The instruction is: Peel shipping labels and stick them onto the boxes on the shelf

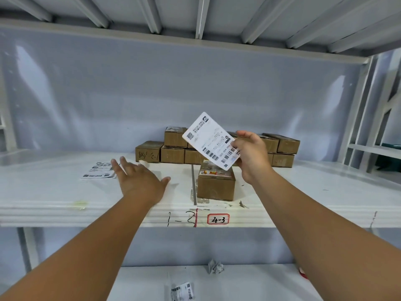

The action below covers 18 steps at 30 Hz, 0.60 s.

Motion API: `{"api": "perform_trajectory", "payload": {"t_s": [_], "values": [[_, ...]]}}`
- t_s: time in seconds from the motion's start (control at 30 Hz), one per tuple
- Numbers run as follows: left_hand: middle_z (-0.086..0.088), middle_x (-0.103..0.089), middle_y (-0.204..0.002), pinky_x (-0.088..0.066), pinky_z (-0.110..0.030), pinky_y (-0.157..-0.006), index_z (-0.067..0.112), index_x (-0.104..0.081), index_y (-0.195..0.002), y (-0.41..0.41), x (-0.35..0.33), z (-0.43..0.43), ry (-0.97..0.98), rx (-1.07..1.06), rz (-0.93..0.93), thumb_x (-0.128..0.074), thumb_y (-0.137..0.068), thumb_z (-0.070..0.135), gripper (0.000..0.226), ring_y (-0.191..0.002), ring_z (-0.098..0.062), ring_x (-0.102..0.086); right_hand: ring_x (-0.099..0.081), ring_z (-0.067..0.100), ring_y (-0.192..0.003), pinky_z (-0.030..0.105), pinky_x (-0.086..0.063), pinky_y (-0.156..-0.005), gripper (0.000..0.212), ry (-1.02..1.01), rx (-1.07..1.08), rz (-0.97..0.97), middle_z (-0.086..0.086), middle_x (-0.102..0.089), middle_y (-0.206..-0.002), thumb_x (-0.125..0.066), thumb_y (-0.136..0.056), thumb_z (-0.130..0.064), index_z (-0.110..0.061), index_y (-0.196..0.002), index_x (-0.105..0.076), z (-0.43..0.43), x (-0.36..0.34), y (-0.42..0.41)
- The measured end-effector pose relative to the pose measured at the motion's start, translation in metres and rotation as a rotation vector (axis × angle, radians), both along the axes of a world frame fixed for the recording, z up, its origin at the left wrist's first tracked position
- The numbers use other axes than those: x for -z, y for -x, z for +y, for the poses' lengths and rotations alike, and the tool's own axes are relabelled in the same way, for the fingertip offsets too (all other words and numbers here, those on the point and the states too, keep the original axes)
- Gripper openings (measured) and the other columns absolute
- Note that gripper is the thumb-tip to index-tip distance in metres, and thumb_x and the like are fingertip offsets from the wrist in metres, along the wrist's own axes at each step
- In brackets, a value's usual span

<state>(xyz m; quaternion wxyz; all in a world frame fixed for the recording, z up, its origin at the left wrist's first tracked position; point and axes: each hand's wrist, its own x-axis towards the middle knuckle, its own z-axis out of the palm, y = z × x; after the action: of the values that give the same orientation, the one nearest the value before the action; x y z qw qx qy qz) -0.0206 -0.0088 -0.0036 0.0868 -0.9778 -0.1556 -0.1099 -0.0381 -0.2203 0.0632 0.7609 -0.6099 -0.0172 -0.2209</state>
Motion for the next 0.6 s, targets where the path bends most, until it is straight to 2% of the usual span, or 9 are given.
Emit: {"api": "perform_trajectory", "payload": {"t_s": [0.07, 0.13, 0.2, 0.27, 0.33, 0.4, 0.5, 0.6], "values": [[-0.018, -0.017, -0.155, 0.009, -0.060, -0.110, 0.002, -0.014, -0.149, -0.004, 0.004, 0.000, 0.121, 0.069, -0.156, -0.013, -0.091, 0.065, 0.086, -0.144, -0.039, 0.007, -0.067, 0.021, -0.077, 0.029, -0.052, -0.055, 0.024, 0.063, -0.033, 0.001, 0.010, -0.068, -0.101, -0.052, -0.090, 0.001, -0.018, -0.102, -0.059, -0.003, -0.006, 0.001], [-0.014, -0.024, -0.153, 0.002, -0.058, -0.112, 0.005, -0.023, -0.147, -0.008, 0.002, -0.001, 0.344, 0.199, -0.388, -0.024, -0.097, 0.051, 0.068, -0.145, -0.032, 0.000, -0.068, 0.024, -0.083, 0.035, -0.055, -0.062, 0.024, 0.173, -0.046, 0.008, 0.010, -0.068, -0.101, -0.054, -0.091, -0.002, -0.021, -0.104, -0.061, -0.005, -0.012, 0.002], [-0.013, -0.041, -0.143, -0.015, -0.047, -0.112, 0.008, -0.042, -0.137, -0.005, -0.011, -0.003, 0.690, 0.352, -0.705, -0.035, -0.100, 0.029, 0.044, -0.139, -0.030, -0.023, -0.069, 0.026, -0.082, 0.040, -0.056, -0.066, 0.024, 0.247, -0.050, 0.006, 0.012, -0.069, -0.099, -0.054, -0.091, -0.002, -0.022, -0.103, -0.061, -0.007, -0.019, 0.003], [-0.008, -0.054, -0.128, -0.032, -0.029, -0.098, 0.012, -0.054, -0.125, 0.007, -0.031, -0.011, 1.033, 0.513, -0.902, -0.039, -0.099, 0.021, 0.031, -0.121, -0.024, -0.046, -0.069, 0.021, -0.069, 0.035, -0.054, -0.056, 0.025, 0.312, -0.067, 0.009, 0.010, -0.069, -0.092, -0.051, -0.093, -0.001, -0.022, -0.103, -0.061, -0.009, -0.025, 0.005], [0.001, -0.061, -0.114, -0.038, -0.023, -0.081, 0.017, -0.059, -0.113, 0.023, -0.053, -0.024, 1.162, 0.674, -0.882, -0.046, -0.097, 0.030, 0.024, -0.102, -0.014, -0.055, -0.068, 0.014, -0.059, 0.029, -0.052, -0.048, 0.027, 0.440, -0.083, 0.016, 0.003, -0.069, -0.086, -0.047, -0.094, 0.000, -0.020, -0.105, -0.060, -0.010, -0.031, 0.008], [0.006, -0.063, -0.105, -0.046, -0.024, -0.071, 0.020, -0.061, -0.109, 0.035, -0.070, -0.039, 1.141, 0.807, -0.709, -0.058, -0.090, 0.036, 0.024, -0.091, -0.010, -0.060, -0.068, 0.013, -0.059, 0.029, -0.051, -0.047, 0.028, 0.602, -0.095, 0.019, 0.003, -0.069, -0.084, -0.045, -0.093, 0.002, -0.020, -0.102, -0.060, -0.010, -0.036, 0.010], [0.008, -0.065, -0.094, -0.048, -0.022, -0.059, 0.024, -0.065, -0.103, 0.042, -0.089, -0.056, 0.981, 0.820, -0.424, -0.071, -0.081, 0.034, 0.025, -0.079, -0.005, -0.061, -0.066, 0.024, -0.063, 0.029, -0.049, -0.049, 0.031, 0.733, -0.137, -0.004, 0.011, -0.069, -0.087, -0.045, -0.087, 0.005, -0.019, -0.098, -0.062, -0.005, -0.043, 0.013], [0.005, -0.069, -0.086, -0.047, -0.023, -0.057, 0.027, -0.069, -0.088, 0.044, -0.096, -0.064, 0.837, 0.752, -0.330, -0.070, -0.083, 0.023, 0.006, -0.073, -0.010, -0.064, -0.063, 0.026, -0.066, 0.028, -0.048, -0.051, 0.031, 0.783, -0.183, -0.045, 0.012, -0.070, -0.091, -0.047, -0.086, 0.007, -0.017, -0.100, -0.060, -0.003, -0.049, 0.015]]}}
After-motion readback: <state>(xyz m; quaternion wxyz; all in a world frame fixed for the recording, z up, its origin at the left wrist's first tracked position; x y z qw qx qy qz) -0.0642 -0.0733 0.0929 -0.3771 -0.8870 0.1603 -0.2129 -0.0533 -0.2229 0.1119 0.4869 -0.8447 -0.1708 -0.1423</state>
